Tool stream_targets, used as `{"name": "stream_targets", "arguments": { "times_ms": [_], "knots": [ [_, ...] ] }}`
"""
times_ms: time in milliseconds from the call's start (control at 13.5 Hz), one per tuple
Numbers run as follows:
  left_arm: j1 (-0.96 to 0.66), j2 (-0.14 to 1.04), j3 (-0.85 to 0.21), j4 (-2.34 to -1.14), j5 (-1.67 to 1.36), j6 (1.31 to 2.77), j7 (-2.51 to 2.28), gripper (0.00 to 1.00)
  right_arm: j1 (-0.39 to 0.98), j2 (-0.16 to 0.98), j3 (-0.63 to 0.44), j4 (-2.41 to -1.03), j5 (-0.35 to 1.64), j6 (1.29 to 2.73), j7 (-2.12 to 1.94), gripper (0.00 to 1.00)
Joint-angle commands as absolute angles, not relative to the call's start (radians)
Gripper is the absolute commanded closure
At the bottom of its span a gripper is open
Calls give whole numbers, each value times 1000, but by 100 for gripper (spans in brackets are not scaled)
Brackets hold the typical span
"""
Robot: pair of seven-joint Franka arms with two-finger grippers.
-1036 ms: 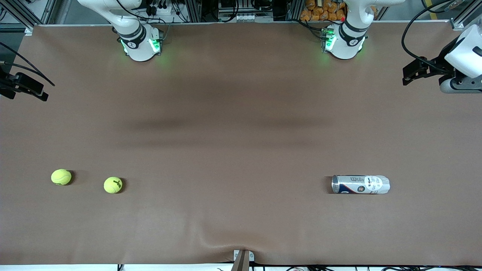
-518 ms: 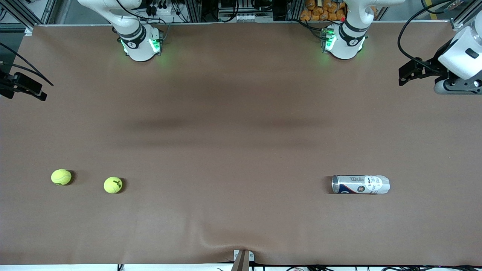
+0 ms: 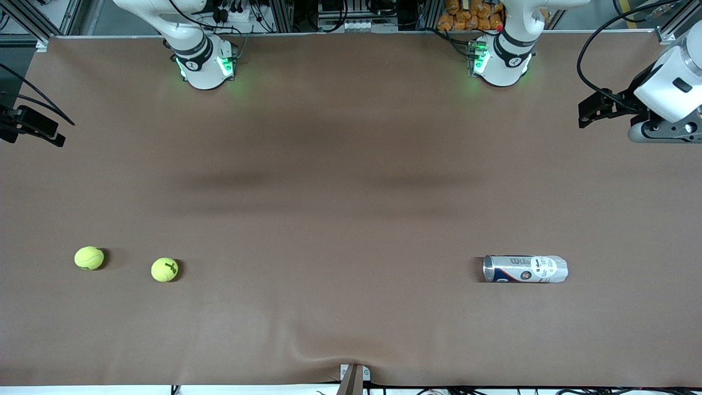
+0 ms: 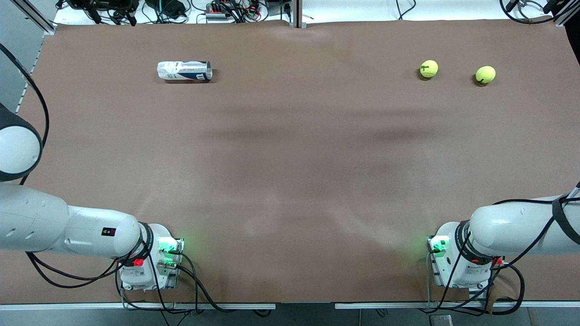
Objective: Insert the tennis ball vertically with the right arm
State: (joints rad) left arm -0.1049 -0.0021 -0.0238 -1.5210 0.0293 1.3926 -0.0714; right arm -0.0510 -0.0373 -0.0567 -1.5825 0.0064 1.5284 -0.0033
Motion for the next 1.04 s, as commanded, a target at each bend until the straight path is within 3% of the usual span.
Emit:
{"name": "stream_targets", "arguments": {
  "times_ms": [0, 518, 962],
  "knots": [
    [-115, 40, -25, -1522, 49, 1401, -61, 0, -63, -54, -49, -1603, -8, 1535, -11, 0],
    [-193, 221, -55, -1514, 170, 1422, -14, 0, -68, 23, -48, -1617, -15, 1641, -9, 0],
    [-207, 451, -55, -1502, 337, 1641, 516, 0, -61, 153, -46, -1623, 2, 1822, -6, 0]
  ]
}}
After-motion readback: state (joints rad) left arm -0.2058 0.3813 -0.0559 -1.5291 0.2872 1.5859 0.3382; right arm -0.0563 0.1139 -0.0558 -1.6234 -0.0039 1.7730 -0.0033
